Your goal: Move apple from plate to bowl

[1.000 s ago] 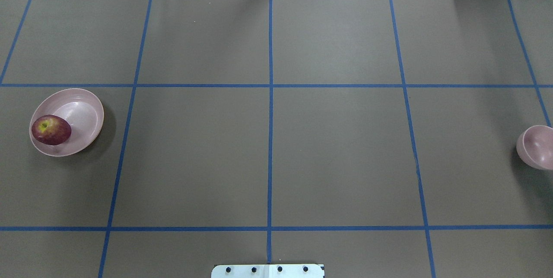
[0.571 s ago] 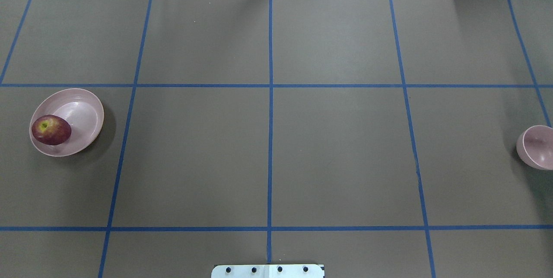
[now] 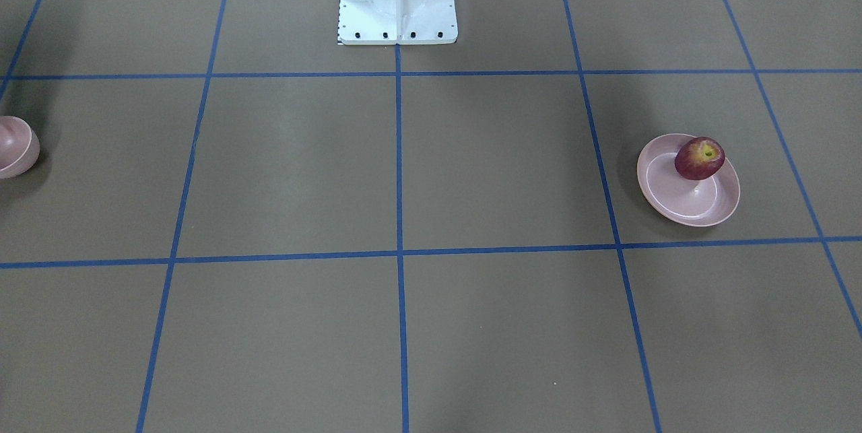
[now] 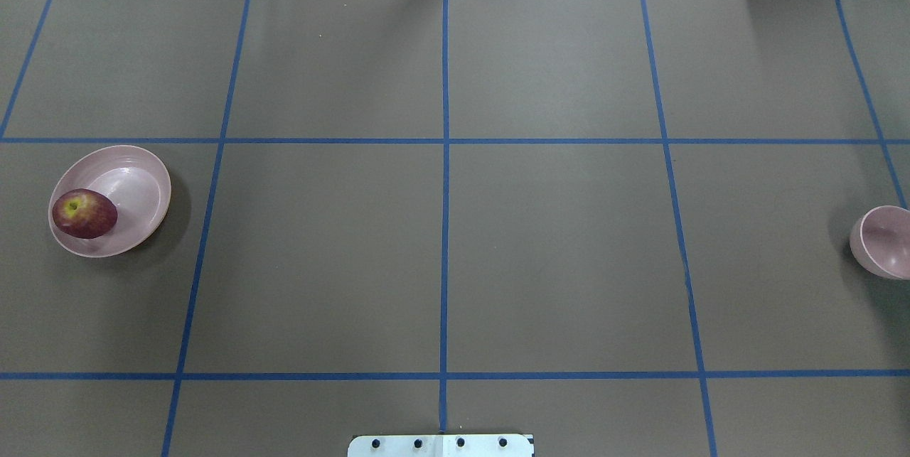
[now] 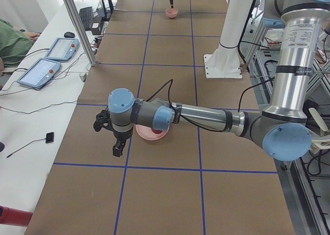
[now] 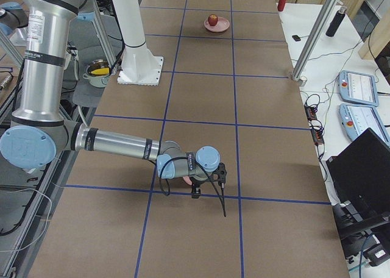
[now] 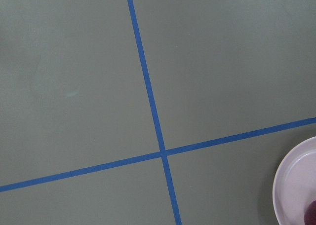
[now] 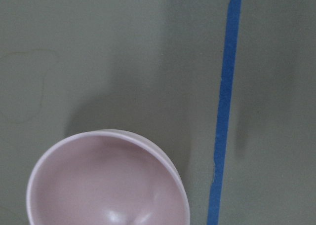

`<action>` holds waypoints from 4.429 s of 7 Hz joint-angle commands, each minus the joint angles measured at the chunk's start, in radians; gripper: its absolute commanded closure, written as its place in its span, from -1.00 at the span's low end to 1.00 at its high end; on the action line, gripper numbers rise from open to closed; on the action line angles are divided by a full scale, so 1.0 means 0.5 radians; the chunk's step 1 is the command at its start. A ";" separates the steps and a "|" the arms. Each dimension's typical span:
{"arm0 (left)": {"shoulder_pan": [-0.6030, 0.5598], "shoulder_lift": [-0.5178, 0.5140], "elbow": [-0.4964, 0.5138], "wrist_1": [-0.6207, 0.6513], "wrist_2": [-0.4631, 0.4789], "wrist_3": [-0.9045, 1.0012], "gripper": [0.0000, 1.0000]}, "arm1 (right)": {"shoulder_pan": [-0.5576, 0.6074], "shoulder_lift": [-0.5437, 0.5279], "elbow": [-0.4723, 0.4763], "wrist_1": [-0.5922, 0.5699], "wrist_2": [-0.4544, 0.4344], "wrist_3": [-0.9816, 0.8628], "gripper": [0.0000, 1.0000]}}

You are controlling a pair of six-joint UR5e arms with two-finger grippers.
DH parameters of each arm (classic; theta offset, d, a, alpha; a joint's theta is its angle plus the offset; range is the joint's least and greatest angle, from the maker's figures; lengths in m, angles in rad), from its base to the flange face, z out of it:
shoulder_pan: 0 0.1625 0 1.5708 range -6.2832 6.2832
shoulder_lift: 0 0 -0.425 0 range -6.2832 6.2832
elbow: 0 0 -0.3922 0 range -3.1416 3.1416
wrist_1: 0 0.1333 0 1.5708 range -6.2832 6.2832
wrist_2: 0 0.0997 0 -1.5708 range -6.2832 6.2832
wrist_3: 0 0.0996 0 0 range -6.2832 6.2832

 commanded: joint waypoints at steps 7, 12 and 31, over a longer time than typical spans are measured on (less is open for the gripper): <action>0.000 0.002 -0.001 -0.028 -0.002 0.006 -0.98 | -0.094 0.015 -0.035 0.006 -0.009 0.009 1.00; 0.336 -0.022 -0.031 -0.131 0.022 -0.734 -0.98 | -0.020 0.131 0.445 -0.021 0.227 0.508 1.00; 1.227 0.104 -0.013 -0.614 0.157 -1.782 -0.97 | -0.569 1.058 0.597 -0.027 0.061 2.047 1.00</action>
